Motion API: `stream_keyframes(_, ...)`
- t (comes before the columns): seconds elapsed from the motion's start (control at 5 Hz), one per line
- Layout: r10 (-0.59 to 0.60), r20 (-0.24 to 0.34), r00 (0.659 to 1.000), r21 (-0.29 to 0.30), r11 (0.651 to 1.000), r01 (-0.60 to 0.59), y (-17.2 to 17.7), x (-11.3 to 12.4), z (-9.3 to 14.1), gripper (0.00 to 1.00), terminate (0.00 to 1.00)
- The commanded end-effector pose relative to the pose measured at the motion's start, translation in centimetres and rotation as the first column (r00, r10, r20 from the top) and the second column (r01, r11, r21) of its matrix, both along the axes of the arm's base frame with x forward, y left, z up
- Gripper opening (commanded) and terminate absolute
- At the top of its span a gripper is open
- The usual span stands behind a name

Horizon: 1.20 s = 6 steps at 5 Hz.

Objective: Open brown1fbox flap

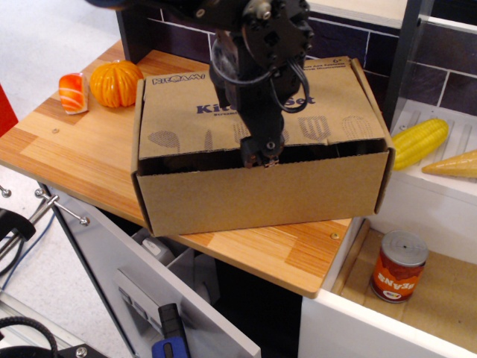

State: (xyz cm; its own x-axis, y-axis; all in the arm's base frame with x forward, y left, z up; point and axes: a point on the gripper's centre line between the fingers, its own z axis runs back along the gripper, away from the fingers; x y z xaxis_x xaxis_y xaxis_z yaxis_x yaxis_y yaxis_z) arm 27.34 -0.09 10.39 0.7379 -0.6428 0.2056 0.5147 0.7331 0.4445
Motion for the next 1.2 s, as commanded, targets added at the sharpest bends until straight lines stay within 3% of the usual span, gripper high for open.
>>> stream_keyframes(0.0,-0.046,0.041,0.998,0.073,0.996,0.043,0.4,2.3,3.8,1.00,0.00)
stream_keyframes(0.6,-0.153,0.103,0.983,0.276,0.954,0.119,3.5,5.0,10.7,1.00,0.00)
stream_keyframes(1.0,-0.262,0.066,0.963,0.337,0.914,0.226,5.7,6.7,13.4,1.00,0.00)
